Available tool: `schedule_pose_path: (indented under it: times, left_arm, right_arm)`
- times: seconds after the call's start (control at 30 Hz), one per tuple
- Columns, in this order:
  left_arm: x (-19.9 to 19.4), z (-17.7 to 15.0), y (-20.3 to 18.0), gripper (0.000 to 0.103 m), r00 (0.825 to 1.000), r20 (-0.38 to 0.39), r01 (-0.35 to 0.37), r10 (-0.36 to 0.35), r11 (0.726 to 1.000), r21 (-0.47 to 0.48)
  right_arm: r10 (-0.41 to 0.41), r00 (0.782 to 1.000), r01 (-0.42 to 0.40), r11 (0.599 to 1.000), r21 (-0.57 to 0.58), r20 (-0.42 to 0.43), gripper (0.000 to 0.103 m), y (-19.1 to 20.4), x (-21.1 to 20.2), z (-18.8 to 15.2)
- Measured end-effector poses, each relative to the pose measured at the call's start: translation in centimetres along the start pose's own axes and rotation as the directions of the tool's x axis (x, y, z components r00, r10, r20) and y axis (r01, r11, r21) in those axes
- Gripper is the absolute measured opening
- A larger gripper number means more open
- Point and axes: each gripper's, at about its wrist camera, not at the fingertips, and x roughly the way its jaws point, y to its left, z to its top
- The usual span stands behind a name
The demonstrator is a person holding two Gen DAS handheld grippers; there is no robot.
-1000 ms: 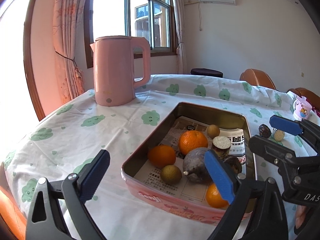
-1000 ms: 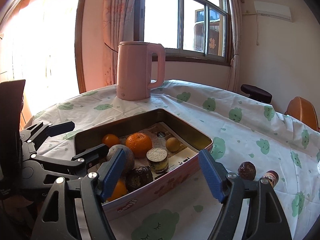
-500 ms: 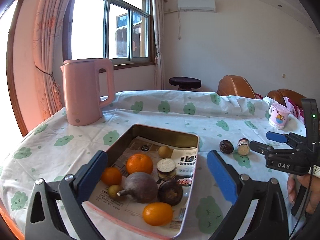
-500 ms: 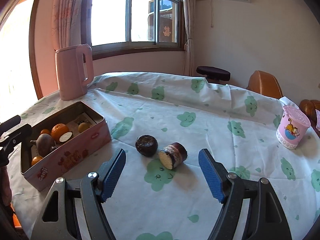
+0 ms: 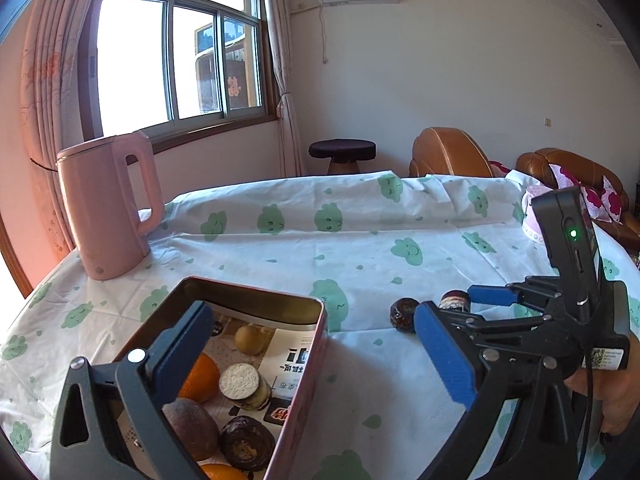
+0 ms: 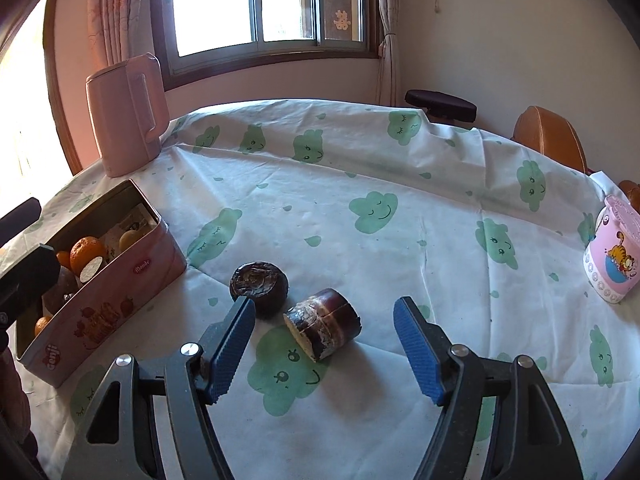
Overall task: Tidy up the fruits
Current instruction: 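Grasp the brown jar with the right tool while the left tool grasps the dark round fruit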
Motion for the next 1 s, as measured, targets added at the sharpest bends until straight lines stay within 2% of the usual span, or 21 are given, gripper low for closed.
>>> schedule_pose_path:
  times: [0.03,0.07,0.2,0.37,0.47,0.6,0.67,0.7,0.8,0.9,1.0]
  left_arm:
    - [0.3,0.1,-0.3,0.103,1.0,-0.006,0.003,-0.003,1.0,0.004]
    - [0.6,0.2,-0.6,0.103,1.0,-0.01,0.006,-0.006,1.0,0.008]
    - [1.7,0.5,-1.6,0.102,1.0,-0.024,0.017,-0.017,1.0,0.016]
    - [3.4,0.4,-3.4,0.099,0.997,-0.062,0.042,-0.04,0.998,0.039]
    - [4.7,0.3,-4.7,0.092,0.994,-0.097,0.064,-0.058,0.996,0.062]
    - [6.5,0.2,-6.3,0.079,0.984,-0.152,0.102,-0.088,0.991,0.085]
    - [7.3,0.3,-6.9,0.075,0.975,-0.187,0.134,-0.116,0.987,0.087]
    - [7.9,0.2,-7.2,0.07,0.969,-0.211,0.148,-0.128,0.985,0.083]
    - [9.4,0.0,-8.0,0.058,0.959,-0.257,0.148,-0.117,0.984,0.102]
    - [10.6,0.1,-7.9,0.055,0.946,-0.3,0.149,-0.12,0.986,0.076]
    - [11.3,0.0,-8.1,0.04,0.936,-0.329,0.161,-0.127,0.984,0.078]
  right_arm:
    - [0.017,1.0,-0.017,1.0,0.006,-0.021,0.05,-0.1,0.4,0.0]
    - [0.027,0.999,-0.027,1.0,0.013,-0.037,0.045,-0.2,0.7,0.0]
    - [0.03,1.0,-0.03,0.999,0.021,-0.001,0.044,-0.2,-0.1,-0.3]
    - [-0.103,0.99,0.091,0.989,0.114,0.101,0.044,-1.9,-2.9,-0.9]
    - [-0.155,0.982,0.134,0.974,0.181,0.107,0.044,-3.5,-3.7,-1.3]
    - [-0.147,0.985,0.122,0.963,0.241,0.091,0.044,-5.0,-3.6,-1.5]
    - [-0.151,0.984,0.124,0.961,0.247,0.097,0.044,-5.1,-3.8,-1.5]
    - [-0.156,0.983,0.127,0.961,0.247,0.1,0.044,-5.1,-3.9,-1.6]
    - [-0.158,0.982,0.129,0.961,0.247,0.104,0.045,-5.0,-4.0,-1.6]
    - [-0.155,0.983,0.127,0.961,0.245,0.101,0.045,-5.0,-3.9,-1.6]
    - [-0.159,0.982,0.133,0.964,0.231,0.098,0.045,-4.7,-3.8,-1.5]
